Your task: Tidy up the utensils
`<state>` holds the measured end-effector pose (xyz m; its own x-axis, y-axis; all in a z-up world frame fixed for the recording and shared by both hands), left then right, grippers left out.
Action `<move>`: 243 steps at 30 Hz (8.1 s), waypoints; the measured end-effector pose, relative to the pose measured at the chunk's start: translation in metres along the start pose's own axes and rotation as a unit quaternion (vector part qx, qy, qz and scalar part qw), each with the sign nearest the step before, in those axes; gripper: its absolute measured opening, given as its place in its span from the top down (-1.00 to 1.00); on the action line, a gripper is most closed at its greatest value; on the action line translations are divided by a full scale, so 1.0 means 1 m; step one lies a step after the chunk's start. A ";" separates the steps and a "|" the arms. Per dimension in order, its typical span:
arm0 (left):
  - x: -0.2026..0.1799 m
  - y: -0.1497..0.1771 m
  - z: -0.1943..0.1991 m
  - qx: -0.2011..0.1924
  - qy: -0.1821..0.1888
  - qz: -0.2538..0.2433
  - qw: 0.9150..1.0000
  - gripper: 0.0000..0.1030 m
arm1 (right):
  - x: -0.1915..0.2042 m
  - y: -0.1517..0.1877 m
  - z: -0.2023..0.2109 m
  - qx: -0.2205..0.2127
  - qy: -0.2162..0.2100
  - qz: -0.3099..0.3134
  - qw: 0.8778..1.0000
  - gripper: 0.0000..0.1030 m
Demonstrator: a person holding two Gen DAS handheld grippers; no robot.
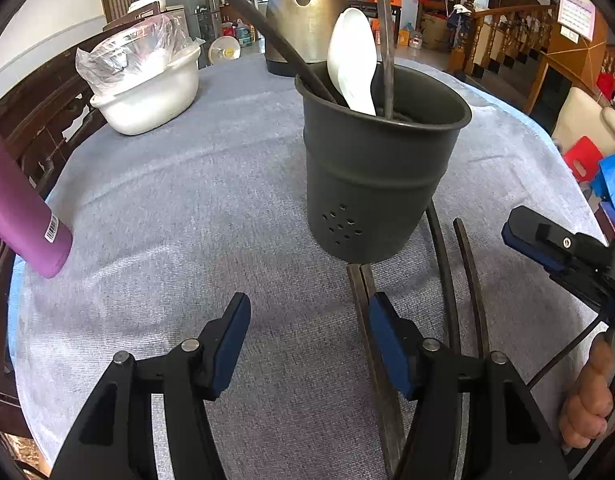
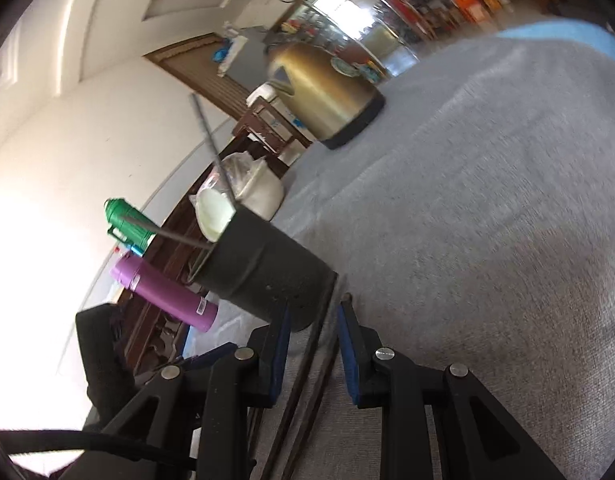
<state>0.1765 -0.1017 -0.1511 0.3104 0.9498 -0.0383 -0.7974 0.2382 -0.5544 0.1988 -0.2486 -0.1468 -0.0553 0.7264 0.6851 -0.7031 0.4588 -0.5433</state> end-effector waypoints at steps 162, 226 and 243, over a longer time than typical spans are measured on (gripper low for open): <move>0.049 -0.135 0.269 -0.277 0.097 0.040 0.955 0.89 | 0.230 -0.129 0.138 -0.302 0.113 0.170 0.931 0.88; 0.075 0.087 0.142 -0.067 -0.047 0.085 0.993 -0.28 | 0.063 0.029 0.099 -0.024 0.174 0.117 0.978 0.48; 0.076 0.091 0.135 -0.051 -0.091 0.078 0.992 -0.30 | 0.076 0.054 0.076 -0.001 0.157 0.133 0.979 0.48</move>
<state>0.0578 0.0191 -0.0925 0.0819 0.9965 0.0149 -0.7687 0.0727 -0.6354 0.1023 -0.2077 -0.0872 -0.0159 0.9416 0.3364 -0.6922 0.2324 -0.6833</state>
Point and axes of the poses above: each gripper's, at about its wrist camera, not at the fingertips, and z roughly against the way its jaws point, x to its left, y to its underside, the point moved 6 cm from there along -z, roughly the way its jaws point, and after that the axes turned 4 degrees about y, right-handed, at the moved point
